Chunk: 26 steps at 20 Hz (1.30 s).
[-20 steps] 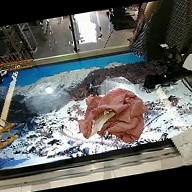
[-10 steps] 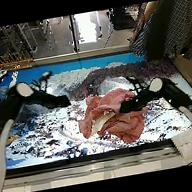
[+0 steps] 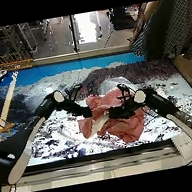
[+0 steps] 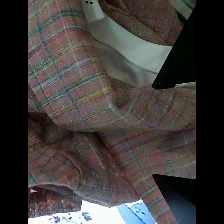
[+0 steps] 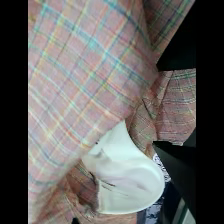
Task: Fold the clothes and pants, and hang the long-sleeved shirts on hangers.
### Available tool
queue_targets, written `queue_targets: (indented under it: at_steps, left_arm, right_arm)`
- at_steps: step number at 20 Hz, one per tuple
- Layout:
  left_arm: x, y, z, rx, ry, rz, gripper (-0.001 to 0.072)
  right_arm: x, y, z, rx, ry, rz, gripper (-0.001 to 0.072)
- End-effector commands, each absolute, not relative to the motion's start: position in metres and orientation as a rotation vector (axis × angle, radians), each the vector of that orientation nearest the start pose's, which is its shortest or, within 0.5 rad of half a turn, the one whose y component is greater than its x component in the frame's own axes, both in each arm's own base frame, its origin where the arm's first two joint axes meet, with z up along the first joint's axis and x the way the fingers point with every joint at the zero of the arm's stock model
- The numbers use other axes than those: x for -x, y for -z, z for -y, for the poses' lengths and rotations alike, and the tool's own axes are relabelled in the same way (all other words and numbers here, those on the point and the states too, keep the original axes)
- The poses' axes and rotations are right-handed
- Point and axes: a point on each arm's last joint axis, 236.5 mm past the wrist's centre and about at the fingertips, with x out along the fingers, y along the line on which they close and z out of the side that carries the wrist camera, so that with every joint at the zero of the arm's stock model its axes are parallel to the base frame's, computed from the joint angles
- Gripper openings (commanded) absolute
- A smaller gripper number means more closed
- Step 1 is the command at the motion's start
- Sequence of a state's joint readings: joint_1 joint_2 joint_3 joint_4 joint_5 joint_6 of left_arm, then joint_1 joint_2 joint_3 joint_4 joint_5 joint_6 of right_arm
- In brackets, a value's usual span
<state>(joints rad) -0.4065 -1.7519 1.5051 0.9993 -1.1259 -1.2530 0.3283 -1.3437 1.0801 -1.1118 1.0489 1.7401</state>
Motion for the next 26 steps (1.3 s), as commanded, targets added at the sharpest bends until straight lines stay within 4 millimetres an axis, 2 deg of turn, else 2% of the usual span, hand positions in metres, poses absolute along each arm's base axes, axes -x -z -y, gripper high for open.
queue_targets:
  at_steps: [1,2,3,4,5,7,8,9,10,11,12,14,15,17,19,21,22,24,26]
  left_arm:
    - [-0.393,0.062,0.307,0.046,0.771,-1.359,0.0465]
    - [-0.396,0.07,0.304,0.051,0.741,-1.371,0.0408]
    - [-0.397,0.073,0.304,0.053,0.732,-1.372,0.03]
    - [-0.399,0.073,0.304,0.057,0.729,-1.364,0.0128]
    - [-0.4,0.07,0.306,0.063,0.732,-1.356,0.0008]
    - [-0.403,0.052,0.313,0.101,0.754,-1.322,0.0011]
    - [-0.404,0.038,0.316,0.108,0.777,-1.291,0.0011]
    - [-0.406,0.021,0.319,0.126,0.794,-1.257,0.0011]
    - [-0.41,0.006,0.319,0.135,0.8,-1.225,0.0011]
    - [-0.411,-0.009,0.319,0.141,0.806,-1.195,0.0011]
    - [-0.414,-0.022,0.318,0.141,0.809,-1.166,0.0011]
    - [-0.416,-0.046,0.313,0.159,0.81,-1.119,0.0011]
    - [-0.417,-0.059,0.311,0.176,0.813,-1.094,0.0011]
    - [-0.418,-0.091,0.308,0.239,0.828,-1.039,0.0011]
    - [-0.419,-0.134,0.302,0.34,0.853,-0.965,0.001]
    - [-0.418,-0.19,0.294,0.477,0.892,-0.867,0.001]
    - [-0.415,-0.217,0.288,0.53,0.91,-0.815,0.001]
    - [-0.406,-0.27,0.269,0.581,0.921,-0.696,0.0009]
    - [-0.394,-0.31,0.247,0.576,0.904,-0.591,0.0009]
  right_arm:
    - [-0.344,0.022,-0.208,-0.456,-0.239,-1.405,0.0467]
    - [-0.347,0.024,-0.207,-0.475,-0.216,-1.398,0.0466]
    - [-0.354,0.027,-0.208,-0.507,-0.192,-1.386,0.0465]
    - [-0.36,0.031,-0.208,-0.541,-0.166,-1.373,0.0445]
    - [-0.365,0.038,-0.209,-0.57,-0.137,-1.373,0.041]
    - [-0.366,0.058,-0.214,-0.591,-0.102,-1.402,0.0377]
    - [-0.365,0.066,-0.219,-0.583,-0.103,-1.411,0.0331]
    - [-0.365,0.072,-0.224,-0.566,-0.108,-1.41,0.033]
    - [-0.367,0.074,-0.229,-0.553,-0.12,-1.394,0.0274]
    - [-0.369,0.072,-0.232,-0.536,-0.132,-1.372,0.0086]
    - [-0.371,0.067,-0.234,-0.505,-0.144,-1.355,0.0021]
    - [-0.371,0.044,-0.228,-0.414,-0.175,-1.337,0.0019]
    - [-0.371,0.025,-0.221,-0.346,-0.193,-1.318,0.0019]
    - [-0.372,-0.034,-0.2,-0.205,-0.217,-1.232,0.0019]
    - [-0.369,-0.11,-0.174,-0.109,-0.22,-1.134,0.0019]
    - [-0.368,-0.193,-0.161,-0.12,-0.242,-1.018,0.0018]
    - [-0.37,-0.233,-0.161,-0.135,-0.268,-0.943,0.0018]
    - [-0.375,-0.299,-0.18,-0.158,-0.38,-0.789,0.0017]
    - [-0.376,-0.336,-0.213,-0.199,-0.525,-0.715,0.0017]
